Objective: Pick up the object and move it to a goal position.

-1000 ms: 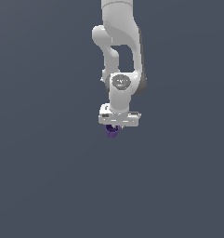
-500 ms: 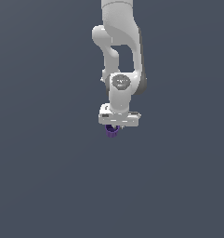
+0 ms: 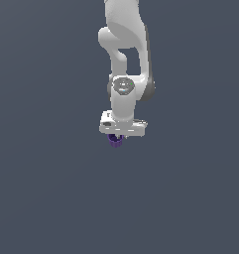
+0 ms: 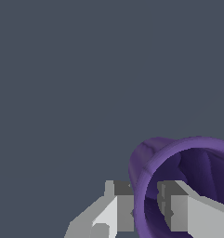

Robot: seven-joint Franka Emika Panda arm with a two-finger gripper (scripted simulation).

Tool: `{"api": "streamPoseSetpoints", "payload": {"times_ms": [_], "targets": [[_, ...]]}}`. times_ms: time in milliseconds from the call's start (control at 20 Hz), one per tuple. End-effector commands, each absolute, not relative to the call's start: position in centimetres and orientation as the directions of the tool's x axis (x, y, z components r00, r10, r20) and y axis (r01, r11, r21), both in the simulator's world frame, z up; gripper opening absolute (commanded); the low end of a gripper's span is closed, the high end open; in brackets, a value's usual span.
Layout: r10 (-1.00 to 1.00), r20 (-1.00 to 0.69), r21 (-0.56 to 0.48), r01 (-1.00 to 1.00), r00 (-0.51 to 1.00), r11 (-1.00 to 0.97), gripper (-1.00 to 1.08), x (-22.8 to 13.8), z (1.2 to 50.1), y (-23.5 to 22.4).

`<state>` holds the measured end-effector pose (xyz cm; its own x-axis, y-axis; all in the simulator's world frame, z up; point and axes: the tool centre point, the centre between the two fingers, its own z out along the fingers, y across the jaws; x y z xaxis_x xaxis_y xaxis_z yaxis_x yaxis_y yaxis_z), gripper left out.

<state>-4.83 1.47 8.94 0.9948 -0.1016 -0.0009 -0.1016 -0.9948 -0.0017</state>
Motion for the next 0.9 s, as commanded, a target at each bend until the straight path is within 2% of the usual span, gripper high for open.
{"api": "streamPoseSetpoints", "payload": {"times_ms": [0,450,850], "targets": [[-0.102,0.001,-0.002,-0.102,0.995,-0.995,-1.00,-3.8,10.0,0.5],[-0.102,0.000,-0.002,-0.102,0.995,-0.995,-1.00,0.7,14.2,-3.6],[-0.102,0.000,-0.002,-0.102,0.995,-0.995,-1.00,2.9,16.1,-5.5]]}}
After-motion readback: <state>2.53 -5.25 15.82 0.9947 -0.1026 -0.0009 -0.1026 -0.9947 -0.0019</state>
